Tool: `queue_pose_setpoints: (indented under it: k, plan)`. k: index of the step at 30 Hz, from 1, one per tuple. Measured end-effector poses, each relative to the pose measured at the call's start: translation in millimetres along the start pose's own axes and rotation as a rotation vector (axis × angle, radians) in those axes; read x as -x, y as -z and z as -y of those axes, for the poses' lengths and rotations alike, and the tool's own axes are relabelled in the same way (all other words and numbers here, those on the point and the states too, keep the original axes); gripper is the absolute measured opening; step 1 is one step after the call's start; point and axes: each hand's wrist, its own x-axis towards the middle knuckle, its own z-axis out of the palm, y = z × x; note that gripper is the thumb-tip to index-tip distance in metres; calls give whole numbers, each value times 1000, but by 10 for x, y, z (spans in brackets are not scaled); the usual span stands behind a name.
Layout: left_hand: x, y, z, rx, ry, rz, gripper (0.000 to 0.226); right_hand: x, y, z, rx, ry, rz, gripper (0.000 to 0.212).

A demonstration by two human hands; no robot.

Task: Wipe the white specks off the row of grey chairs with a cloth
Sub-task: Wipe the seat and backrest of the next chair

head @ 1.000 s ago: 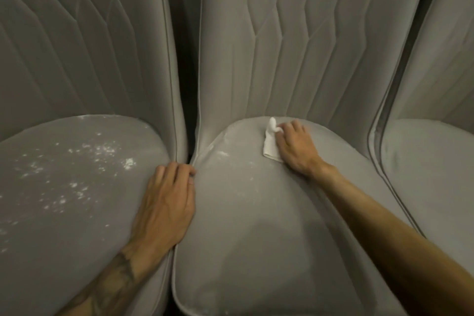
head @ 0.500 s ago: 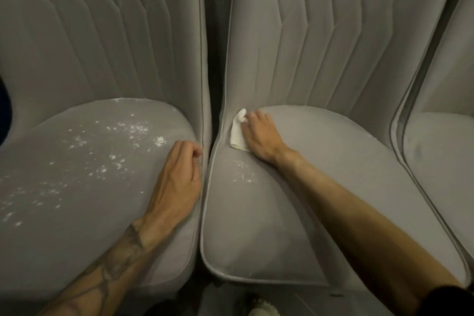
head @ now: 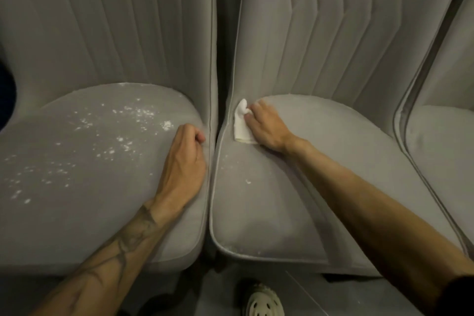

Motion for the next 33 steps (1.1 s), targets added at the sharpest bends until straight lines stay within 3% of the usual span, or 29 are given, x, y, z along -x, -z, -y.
queue_pose_setpoints:
  k: [6,10,12,15,17,19,22,24,27,33]
  plan:
    - [-18,-8,19,39,3,-8,22,1210,-104,627,-34,407,132,24]
    - [-9,2,42,-12,-59,44,19,1913,41,919,-149,591,388,19]
    - [-1,-6,48,-93,-131,97,12,2018,115,887,-212,575,417,20]
    - [-2,-12,49,-240,-211,156,11,1773,164,750,-138,369,172,21]
    - [18,-10,42,-305,-262,179,14,1686,86,726,17,330,105,24]
    - [31,-14,39,-367,-302,192,17,1811,-23,740,74,440,106,25]
    - [37,-14,33,-413,-314,203,20,2053,-89,782,-26,530,153,23]
    - [37,-11,30,-422,-311,212,20,1974,-89,845,-38,465,75,23]
    - [41,-3,23,-423,-325,215,19,1960,-160,890,133,489,24,30]
    - [53,-2,5,-466,-329,208,27,2588,54,221,199,300,22,30]
